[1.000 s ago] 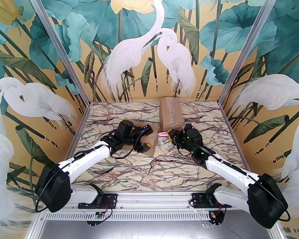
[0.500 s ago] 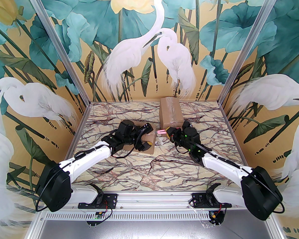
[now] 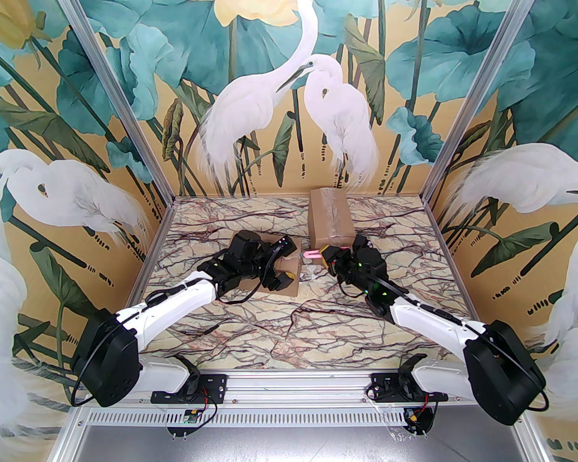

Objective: Unpack the express box

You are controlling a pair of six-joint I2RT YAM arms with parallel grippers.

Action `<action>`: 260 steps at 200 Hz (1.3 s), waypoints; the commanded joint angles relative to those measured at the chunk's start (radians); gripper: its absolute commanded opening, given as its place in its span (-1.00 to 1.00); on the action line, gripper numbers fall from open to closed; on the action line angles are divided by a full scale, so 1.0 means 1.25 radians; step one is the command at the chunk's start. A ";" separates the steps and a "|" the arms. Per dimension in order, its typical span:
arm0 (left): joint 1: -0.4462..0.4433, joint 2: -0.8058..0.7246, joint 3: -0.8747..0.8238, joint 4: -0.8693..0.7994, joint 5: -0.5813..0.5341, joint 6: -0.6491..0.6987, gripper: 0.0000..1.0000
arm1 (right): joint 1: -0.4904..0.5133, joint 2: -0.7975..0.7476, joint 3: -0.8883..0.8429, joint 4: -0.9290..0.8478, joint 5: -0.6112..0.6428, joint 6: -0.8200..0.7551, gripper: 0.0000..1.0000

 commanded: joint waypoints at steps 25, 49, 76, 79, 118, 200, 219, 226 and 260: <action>0.038 0.009 0.011 -0.038 -0.013 -0.004 0.71 | 0.041 -0.049 -0.018 0.021 -0.175 0.012 -1.00; 0.051 0.009 0.017 -0.061 0.015 -0.010 0.71 | 0.041 -0.061 -0.004 -0.046 -0.186 -0.009 -1.00; 0.051 -0.022 -0.011 -0.067 0.112 0.026 0.72 | 0.024 -0.092 -0.015 -0.088 -0.144 -0.024 -1.00; 0.051 -0.026 -0.016 -0.064 0.117 0.026 0.72 | 0.023 -0.096 -0.016 -0.091 -0.141 -0.027 -1.00; 0.051 -0.049 -0.027 -0.120 0.116 0.051 0.72 | -0.038 -0.209 -0.007 -0.229 -0.043 -0.088 -1.00; 0.042 0.008 0.093 -0.050 -0.122 -0.309 0.99 | -0.064 -0.165 0.163 -0.630 -0.137 -0.336 -1.00; 0.039 0.019 0.124 -0.036 -0.162 -0.379 0.99 | -0.036 -0.110 0.193 -0.648 -0.145 -0.336 -1.00; 0.039 0.023 0.136 -0.035 -0.166 -0.400 0.99 | -0.024 -0.084 0.205 -0.650 -0.147 -0.335 -1.00; 0.039 0.032 0.189 -0.060 -0.192 -0.442 0.99 | 0.020 0.056 0.288 -0.643 -0.157 -0.345 -1.00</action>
